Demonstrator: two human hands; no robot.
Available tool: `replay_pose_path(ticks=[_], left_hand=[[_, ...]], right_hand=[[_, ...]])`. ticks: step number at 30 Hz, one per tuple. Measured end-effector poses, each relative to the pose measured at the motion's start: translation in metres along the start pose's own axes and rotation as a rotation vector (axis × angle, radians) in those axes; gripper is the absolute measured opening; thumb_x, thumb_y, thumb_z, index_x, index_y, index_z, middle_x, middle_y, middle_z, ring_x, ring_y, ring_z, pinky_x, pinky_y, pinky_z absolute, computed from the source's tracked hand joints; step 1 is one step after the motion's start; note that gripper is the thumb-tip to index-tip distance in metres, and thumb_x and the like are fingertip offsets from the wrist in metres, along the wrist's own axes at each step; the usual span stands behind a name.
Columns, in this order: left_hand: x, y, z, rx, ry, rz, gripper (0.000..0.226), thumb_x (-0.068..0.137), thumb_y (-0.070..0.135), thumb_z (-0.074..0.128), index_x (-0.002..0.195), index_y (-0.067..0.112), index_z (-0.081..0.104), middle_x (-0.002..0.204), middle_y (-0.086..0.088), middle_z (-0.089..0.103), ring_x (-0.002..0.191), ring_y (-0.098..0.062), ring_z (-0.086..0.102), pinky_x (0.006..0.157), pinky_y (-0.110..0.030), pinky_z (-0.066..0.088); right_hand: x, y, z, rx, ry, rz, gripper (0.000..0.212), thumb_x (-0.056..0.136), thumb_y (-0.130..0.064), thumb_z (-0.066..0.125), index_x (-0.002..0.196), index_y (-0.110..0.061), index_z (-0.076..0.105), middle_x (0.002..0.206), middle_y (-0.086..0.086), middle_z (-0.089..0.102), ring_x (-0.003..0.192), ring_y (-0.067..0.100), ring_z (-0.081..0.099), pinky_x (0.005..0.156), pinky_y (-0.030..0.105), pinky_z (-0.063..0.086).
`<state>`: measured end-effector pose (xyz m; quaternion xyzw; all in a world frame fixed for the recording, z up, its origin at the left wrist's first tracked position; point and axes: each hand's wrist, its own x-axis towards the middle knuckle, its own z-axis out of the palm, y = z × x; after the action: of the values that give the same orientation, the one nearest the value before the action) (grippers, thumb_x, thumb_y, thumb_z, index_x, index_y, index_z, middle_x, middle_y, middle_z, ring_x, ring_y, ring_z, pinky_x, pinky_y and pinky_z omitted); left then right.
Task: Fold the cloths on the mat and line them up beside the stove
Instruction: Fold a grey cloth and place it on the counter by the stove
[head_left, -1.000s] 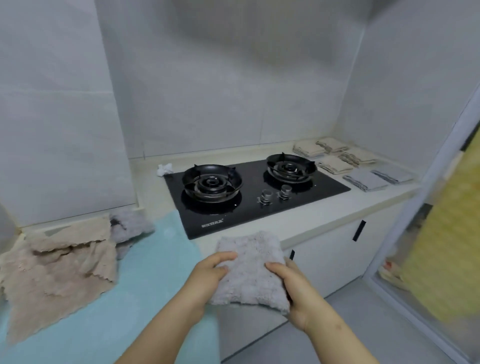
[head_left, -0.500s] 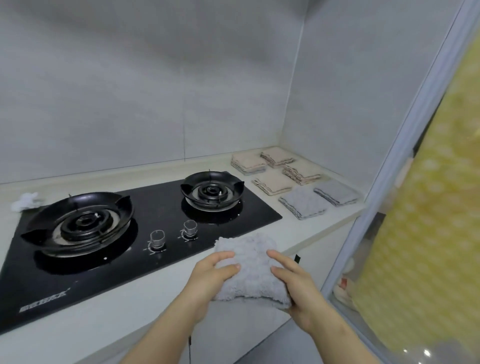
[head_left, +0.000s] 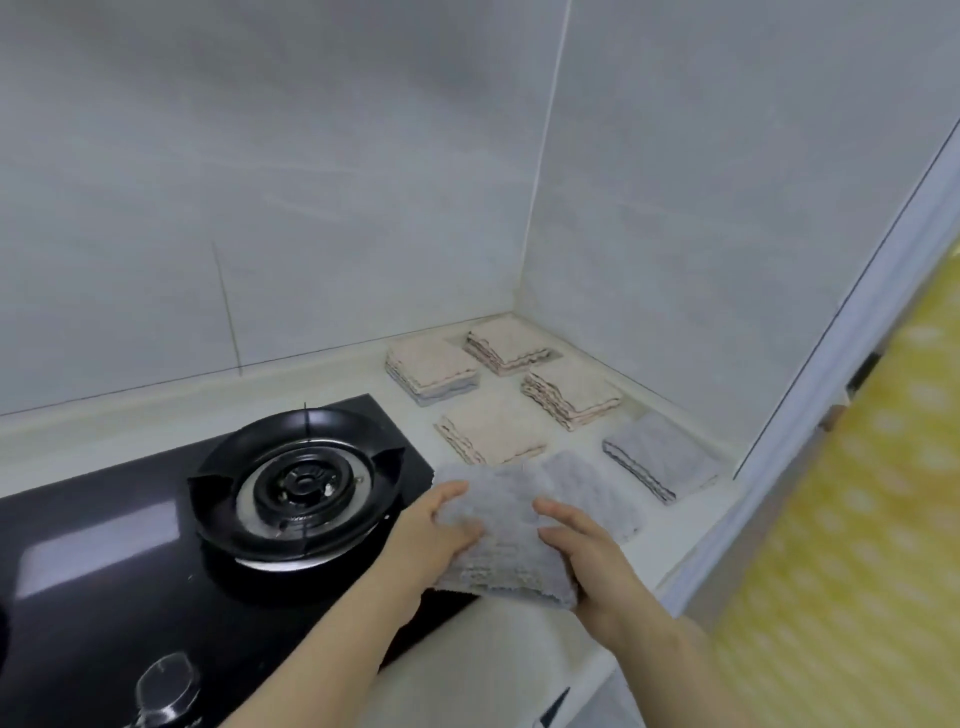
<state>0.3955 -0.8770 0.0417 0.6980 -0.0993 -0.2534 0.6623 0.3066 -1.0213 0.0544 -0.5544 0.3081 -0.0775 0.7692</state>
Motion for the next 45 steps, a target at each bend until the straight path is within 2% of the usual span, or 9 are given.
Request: replay_pose_path(ticks=[4, 11, 19, 23, 27, 30, 39, 42, 45], left_hand=[[0.061, 0.01, 0.007, -0.006, -0.096, 0.019, 0.063, 0.078, -0.006, 0.067, 0.119, 0.04, 0.052, 0.121, -0.001, 0.057, 0.103, -0.017, 0.06, 0.081, -0.025, 0.054], [0.152, 0.025, 0.021, -0.061, 0.002, -0.002, 0.071, 0.076, -0.004, 0.071, 0.132, 0.031, 0.046, 0.115, 0.005, 0.06, 0.103, -0.011, 0.06, 0.082, -0.019, 0.052], [0.21, 0.028, 0.041, -0.055, 0.255, -0.065, 0.071, 0.079, -0.008, 0.065, 0.138, 0.023, 0.04, 0.112, -0.003, 0.061, 0.063, 0.0, 0.059, 0.054, -0.012, 0.046], [0.22, 0.026, 0.052, -0.027, 0.317, -0.092, 0.068, 0.08, -0.011, 0.062, 0.136, 0.02, 0.039, 0.088, 0.001, 0.058, 0.046, 0.003, 0.057, 0.047, -0.01, 0.043], [0.223, 0.024, 0.064, -0.043, 0.368, -0.108, 0.07, 0.08, -0.014, 0.06, 0.138, 0.016, 0.036, 0.078, -0.001, 0.052, 0.036, 0.002, 0.05, 0.04, -0.009, 0.038], [0.223, 0.015, 0.067, -0.064, 0.413, -0.132, 0.07, 0.08, -0.012, 0.062, 0.137, 0.019, 0.037, 0.077, -0.001, 0.057, 0.036, 0.0, 0.046, 0.041, -0.011, 0.038], [0.227, -0.004, 0.07, 0.036, 0.379, -0.176, 0.073, 0.081, 0.001, 0.068, 0.141, 0.023, 0.033, 0.134, -0.005, 0.046, 0.117, -0.025, 0.054, 0.078, -0.016, 0.05], [0.228, 0.004, 0.067, 0.713, 0.599, -0.122, 0.058, 0.087, 0.043, 0.058, 0.139, 0.038, 0.033, 0.155, 0.002, 0.01, 0.139, -0.031, 0.025, 0.106, -0.029, 0.03], [0.237, 0.006, 0.07, 0.882, 0.811, 0.121, 0.056, 0.089, 0.044, 0.028, 0.14, 0.023, 0.04, 0.151, 0.001, 0.031, 0.135, -0.023, 0.037, 0.108, -0.026, 0.025]], right_hand=[[0.063, -0.026, -0.008, -0.049, -0.044, -0.006, 0.024, 0.089, 0.003, 0.049, 0.097, -0.013, 0.065, 0.106, 0.018, 0.067, 0.087, 0.03, 0.066, 0.063, 0.032, 0.055], [0.188, -0.072, -0.018, -0.247, -0.209, -0.03, 0.026, 0.086, 0.004, 0.054, 0.074, -0.013, 0.069, 0.122, 0.009, 0.061, 0.111, 0.032, 0.058, 0.098, 0.048, 0.047], [0.285, -0.1, -0.013, -0.602, -0.442, -0.039, 0.025, 0.091, -0.002, 0.048, 0.093, -0.019, 0.066, 0.106, 0.0, 0.056, 0.09, 0.018, 0.059, 0.087, 0.038, 0.049], [0.308, -0.101, -0.014, -0.708, -0.514, -0.021, 0.022, 0.093, -0.007, 0.048, 0.102, -0.019, 0.064, 0.108, 0.004, 0.055, 0.106, 0.042, 0.055, 0.086, 0.047, 0.048], [0.323, -0.097, -0.017, -0.706, -0.603, -0.048, 0.022, 0.091, -0.003, 0.05, 0.098, -0.02, 0.064, 0.124, -0.004, 0.051, 0.088, 0.001, 0.053, 0.073, 0.02, 0.043], [0.331, -0.091, -0.02, -0.727, -0.642, -0.031, 0.022, 0.09, -0.003, 0.051, 0.096, -0.02, 0.063, 0.121, -0.006, 0.052, 0.09, 0.003, 0.055, 0.068, 0.013, 0.041], [0.339, -0.085, -0.027, -0.772, -0.624, -0.057, 0.023, 0.082, -0.001, 0.055, 0.089, -0.021, 0.061, 0.097, -0.008, 0.056, 0.075, 0.017, 0.051, 0.061, 0.027, 0.038], [0.335, -0.095, -0.024, -0.896, -0.448, -0.437, 0.023, 0.079, -0.009, 0.06, 0.087, -0.03, 0.058, 0.101, -0.011, 0.047, 0.092, 0.011, 0.046, 0.075, 0.025, 0.034], [0.326, -0.105, -0.012, -1.068, -0.385, -0.823, 0.031, 0.09, -0.026, 0.044, 0.118, -0.027, 0.057, 0.133, -0.013, 0.042, 0.128, 0.009, 0.033, 0.095, 0.019, 0.024]])
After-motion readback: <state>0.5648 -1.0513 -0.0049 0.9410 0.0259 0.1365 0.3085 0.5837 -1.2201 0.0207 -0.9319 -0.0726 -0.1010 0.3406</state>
